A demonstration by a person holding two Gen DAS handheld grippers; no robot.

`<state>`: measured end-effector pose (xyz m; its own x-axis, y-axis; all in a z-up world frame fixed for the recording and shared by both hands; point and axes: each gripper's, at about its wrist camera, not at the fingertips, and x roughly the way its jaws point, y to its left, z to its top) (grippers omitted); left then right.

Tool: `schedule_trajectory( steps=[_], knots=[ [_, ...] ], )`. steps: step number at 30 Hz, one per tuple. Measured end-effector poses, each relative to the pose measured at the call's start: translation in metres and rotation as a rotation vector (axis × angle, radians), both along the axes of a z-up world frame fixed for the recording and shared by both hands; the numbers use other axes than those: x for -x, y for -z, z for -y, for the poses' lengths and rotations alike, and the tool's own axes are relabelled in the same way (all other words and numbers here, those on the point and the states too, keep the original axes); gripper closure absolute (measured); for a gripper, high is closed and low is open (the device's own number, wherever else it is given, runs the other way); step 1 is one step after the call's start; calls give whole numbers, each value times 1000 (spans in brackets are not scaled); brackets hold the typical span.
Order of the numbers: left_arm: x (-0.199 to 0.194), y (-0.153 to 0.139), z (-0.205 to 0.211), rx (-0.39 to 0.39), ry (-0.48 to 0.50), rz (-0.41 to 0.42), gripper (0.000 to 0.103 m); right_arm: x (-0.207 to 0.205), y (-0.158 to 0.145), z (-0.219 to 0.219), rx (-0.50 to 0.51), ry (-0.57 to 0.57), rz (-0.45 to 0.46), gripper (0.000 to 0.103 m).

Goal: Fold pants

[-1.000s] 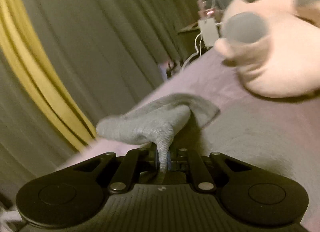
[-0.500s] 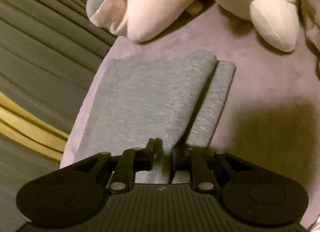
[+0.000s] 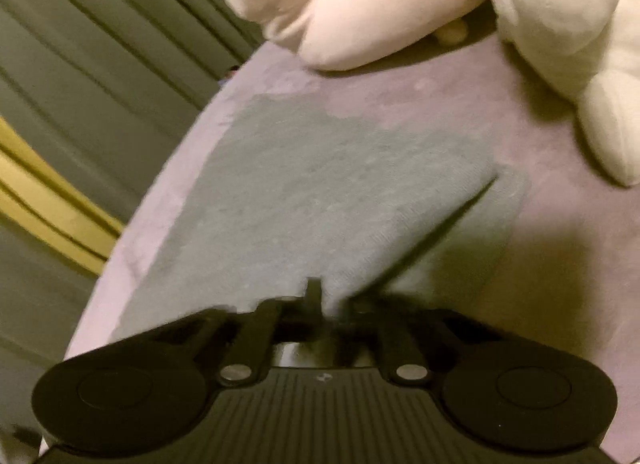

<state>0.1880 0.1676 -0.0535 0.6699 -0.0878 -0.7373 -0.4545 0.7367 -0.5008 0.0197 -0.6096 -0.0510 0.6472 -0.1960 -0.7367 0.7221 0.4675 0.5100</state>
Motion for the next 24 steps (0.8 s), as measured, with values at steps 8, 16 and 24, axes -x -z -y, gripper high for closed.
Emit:
schedule_trajectory(
  steps=[8,16,24],
  knots=[
    [66,-38,-14,13,35,124,92,50,-40,-8,54,46,215,98],
    [66,-12,-8,-106,-4,-32,40,60,0,5,-15,84,62,86],
    [89,-67,0,-357,-138,60,7,74,-32,1,189,137,-46,70]
  ],
)
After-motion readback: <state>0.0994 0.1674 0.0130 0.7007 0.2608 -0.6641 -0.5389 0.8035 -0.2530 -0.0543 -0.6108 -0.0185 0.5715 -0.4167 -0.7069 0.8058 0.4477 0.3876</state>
